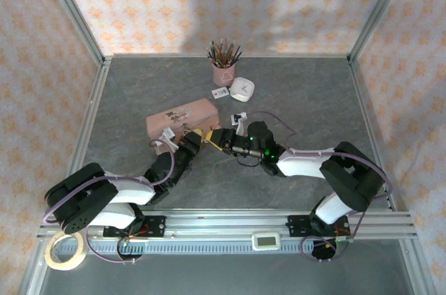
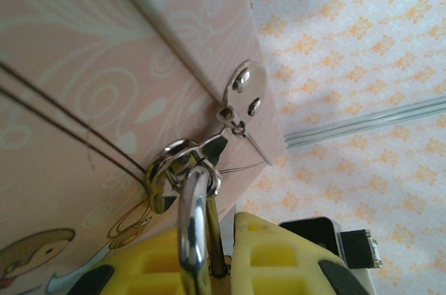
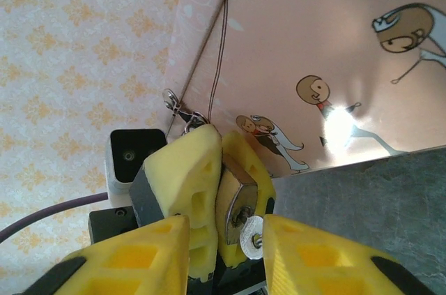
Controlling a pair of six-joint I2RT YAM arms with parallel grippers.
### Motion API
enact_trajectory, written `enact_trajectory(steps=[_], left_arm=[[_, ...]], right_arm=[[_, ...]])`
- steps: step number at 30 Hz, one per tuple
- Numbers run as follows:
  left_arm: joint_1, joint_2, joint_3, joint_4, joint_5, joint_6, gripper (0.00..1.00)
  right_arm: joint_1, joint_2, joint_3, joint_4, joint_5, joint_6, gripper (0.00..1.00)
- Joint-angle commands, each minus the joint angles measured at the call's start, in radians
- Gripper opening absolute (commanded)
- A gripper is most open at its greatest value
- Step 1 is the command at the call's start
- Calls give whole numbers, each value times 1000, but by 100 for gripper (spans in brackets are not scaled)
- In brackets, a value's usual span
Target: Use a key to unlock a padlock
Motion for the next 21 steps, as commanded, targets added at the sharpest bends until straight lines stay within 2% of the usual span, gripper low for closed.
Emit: enact_trajectory(steps=[1, 7, 11, 14, 21], left_arm=[[-10, 0, 34, 109, 1, -17, 0], [-10, 6, 36, 120, 1, -27, 0], [-11, -8, 36, 103, -5, -25, 0], [-11, -12, 36, 94, -6, -23, 0], [-12, 9, 48, 109, 14, -29, 0]], right_arm=[[12, 30, -4, 69, -14, 14, 31], [14, 47, -6, 25, 21, -1, 30], [14, -6, -34, -54, 116, -36, 36], [14, -19, -35, -76, 116, -45, 39], [16, 41, -33, 116, 16, 31, 38]])
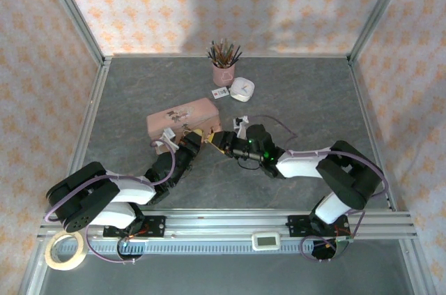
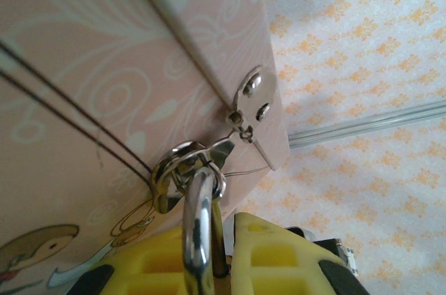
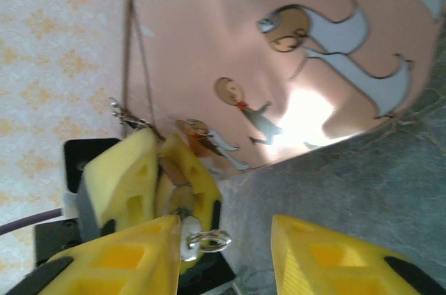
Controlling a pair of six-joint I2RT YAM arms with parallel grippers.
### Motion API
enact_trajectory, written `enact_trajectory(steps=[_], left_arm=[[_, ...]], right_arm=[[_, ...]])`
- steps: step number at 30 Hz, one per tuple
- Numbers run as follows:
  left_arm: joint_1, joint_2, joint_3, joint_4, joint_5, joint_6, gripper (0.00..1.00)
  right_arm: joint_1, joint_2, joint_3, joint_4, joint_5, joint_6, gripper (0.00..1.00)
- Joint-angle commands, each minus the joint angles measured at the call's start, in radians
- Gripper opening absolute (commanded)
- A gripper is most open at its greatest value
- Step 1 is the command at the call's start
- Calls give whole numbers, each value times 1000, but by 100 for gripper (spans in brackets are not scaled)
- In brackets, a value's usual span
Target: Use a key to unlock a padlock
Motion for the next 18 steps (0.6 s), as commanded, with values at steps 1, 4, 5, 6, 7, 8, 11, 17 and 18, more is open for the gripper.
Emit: enact_trajectory(steps=[1, 4, 5, 6, 7, 8, 11, 17, 18], left_arm=[[-12, -3, 49, 108, 15, -10, 0], [-15, 1, 49, 110, 14, -11, 0], [-16, 1, 49, 110, 13, -11, 0], [-16, 3, 48, 110, 12, -12, 0], [-16, 3, 49, 112, 11, -13, 0], [-17, 4, 48, 115, 11, -13, 0], [-17, 10, 48, 121, 14, -14, 0], [-19, 17, 45, 138, 28, -18, 0], [-18, 18, 44, 143, 30, -14, 0]], right_arm=[[10, 25, -8, 152, -51, 47, 38], [11, 45, -15, 230, -77, 87, 34], [11, 52, -20, 249, -81, 98, 32], [13, 59, -21, 264, -84, 108, 29], [13, 67, -25, 278, -89, 116, 26], [14, 77, -28, 290, -92, 125, 24], [17, 104, -33, 336, -102, 150, 22], [17, 122, -36, 378, -88, 184, 4], [17, 125, -38, 383, -86, 196, 0]])
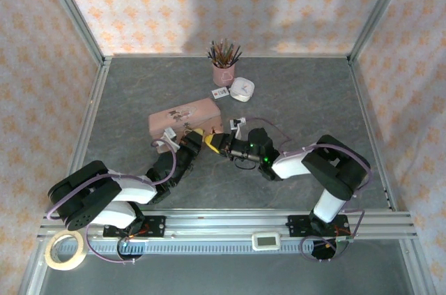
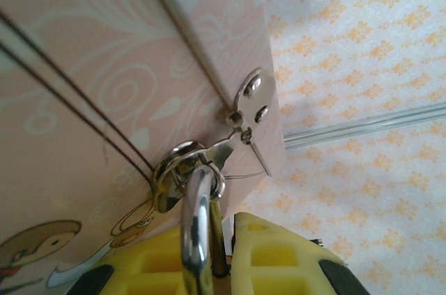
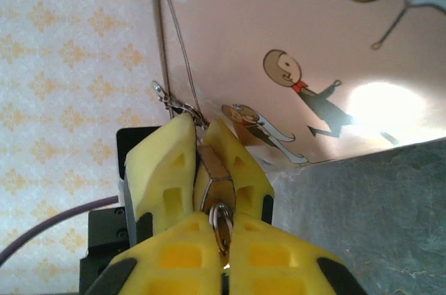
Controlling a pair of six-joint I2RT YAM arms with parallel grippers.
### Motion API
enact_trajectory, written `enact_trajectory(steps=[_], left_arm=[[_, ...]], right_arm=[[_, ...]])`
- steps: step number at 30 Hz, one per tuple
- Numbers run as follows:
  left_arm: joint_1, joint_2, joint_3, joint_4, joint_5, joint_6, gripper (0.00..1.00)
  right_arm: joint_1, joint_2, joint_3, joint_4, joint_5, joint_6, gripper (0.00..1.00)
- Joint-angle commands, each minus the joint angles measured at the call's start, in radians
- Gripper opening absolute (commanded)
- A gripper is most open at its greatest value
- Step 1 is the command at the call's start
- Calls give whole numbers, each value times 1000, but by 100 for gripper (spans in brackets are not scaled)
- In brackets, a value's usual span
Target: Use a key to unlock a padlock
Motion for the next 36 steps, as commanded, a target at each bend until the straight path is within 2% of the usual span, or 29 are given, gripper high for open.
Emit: enact_trajectory(steps=[1, 3, 7, 8, 11, 14, 17, 22, 28, 31, 36], left_arm=[[-9, 2, 30, 131, 36, 14, 0], [-8, 16, 7, 203, 51, 44, 0], [-6, 128, -80, 570, 153, 242, 0], [4, 154, -85, 600, 201, 272, 0], [7, 183, -77, 606, 325, 377, 0], [9, 185, -73, 606, 354, 424, 0], [10, 196, -66, 607, 374, 457, 0], [10, 216, -75, 607, 423, 499, 0], [15, 202, -92, 608, 427, 515, 0], [17, 209, -85, 608, 405, 493, 0], [18, 227, -62, 605, 352, 461, 0]], right_arm=[[9, 15, -7, 92, -12, 50, 0], [1, 30, -19, 166, -28, 123, 0], [-43, 74, -34, 396, -101, 387, 0], [-59, 82, -29, 452, -123, 461, 0], [-93, 117, 5, 616, -172, 682, 0], [-100, 149, 29, 752, -153, 901, 0], [-102, 129, 54, 754, -126, 1016, 0], [-130, 88, 101, 753, -124, 1067, 0], [-133, 93, 51, 754, -106, 1052, 0], [-142, 109, 43, 719, -161, 965, 0], [-145, 129, 8, 618, -170, 755, 2]])
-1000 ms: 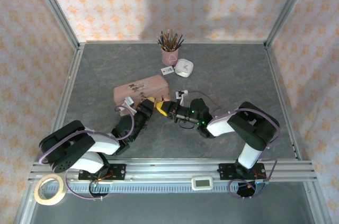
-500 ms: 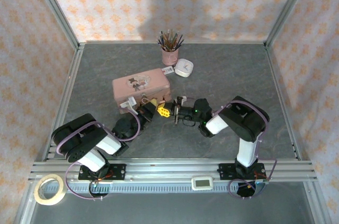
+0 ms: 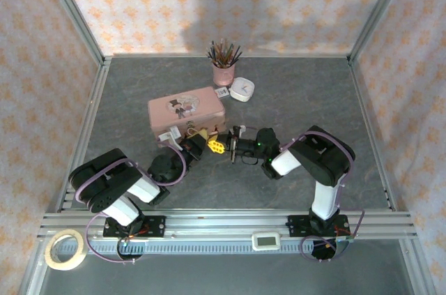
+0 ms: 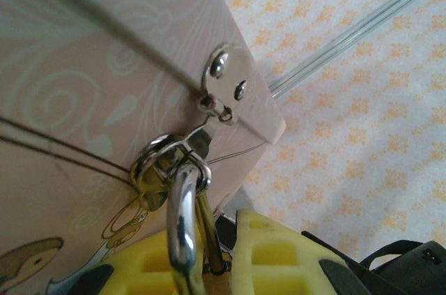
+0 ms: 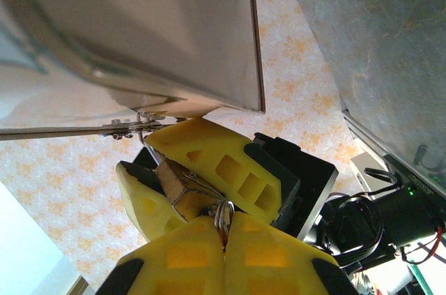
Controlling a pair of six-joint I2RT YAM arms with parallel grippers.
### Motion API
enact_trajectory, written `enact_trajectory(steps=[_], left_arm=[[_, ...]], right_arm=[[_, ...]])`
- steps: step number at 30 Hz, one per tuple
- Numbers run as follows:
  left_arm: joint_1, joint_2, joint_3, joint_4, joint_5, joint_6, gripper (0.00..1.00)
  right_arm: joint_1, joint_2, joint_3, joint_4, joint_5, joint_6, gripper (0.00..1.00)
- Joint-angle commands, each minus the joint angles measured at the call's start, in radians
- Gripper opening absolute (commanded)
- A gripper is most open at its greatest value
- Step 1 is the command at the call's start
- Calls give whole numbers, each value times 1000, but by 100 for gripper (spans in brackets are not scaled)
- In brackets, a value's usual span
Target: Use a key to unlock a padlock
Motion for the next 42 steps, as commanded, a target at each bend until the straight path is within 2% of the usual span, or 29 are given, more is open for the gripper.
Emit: enact_trajectory(steps=[1, 6, 8, 11, 13, 15, 17, 19, 22, 26, 31, 34, 37, 40, 41, 42], left_arm=[[-35, 23, -5, 216, 114, 50, 0], [-30, 11, 10, 217, 13, 13, 0], [-30, 12, 13, 215, -19, -7, 0], [-31, 13, 17, 188, -57, -33, 0], [-30, 12, 26, 146, -65, -52, 0], [-30, 10, 35, 99, -53, -69, 0], [-33, 11, 40, 61, -30, -88, 0], [-38, 19, 37, 31, -2, -100, 0], [-58, 37, 30, -21, 18, -109, 0], [-88, 86, 45, -111, 31, -111, 0], [-91, 230, 34, -5, 19, -178, 0], [-92, 325, 27, 111, 11, -235, 6], [-91, 409, 10, 216, -2, -278, 21], [-91, 406, -10, 216, -19, -287, 37], [-91, 390, -22, 217, -28, -282, 44], [-92, 374, -37, 217, -42, -282, 57]], right_arm=[[-41, -27, 31, 270, 97, 24, 5], [-42, -94, 20, -15, 68, -260, 30], [-44, -154, 17, -207, 68, -401, 37], [-43, -278, 45, -613, 118, -671, 45], [-44, -372, 89, -938, 224, -876, 48], [-44, -448, 123, -1175, 359, -1024, 50], [-44, -512, 143, -1336, 493, -1122, 50], [-44, -569, 149, -1422, 599, -1190, 51], [-44, -624, 147, -1455, 666, -1242, 51], [-44, -649, 143, -1438, 691, -1271, 51], [-44, -634, 152, -1428, 701, -1299, 51], [-44, -635, 143, -1414, 702, -1302, 51], [-42, -646, 124, -1391, 705, -1307, 51], [-40, -655, 104, -1376, 731, -1313, 52], [-41, -655, 101, -1377, 746, -1317, 53], [-41, -655, 97, -1381, 768, -1318, 56]])
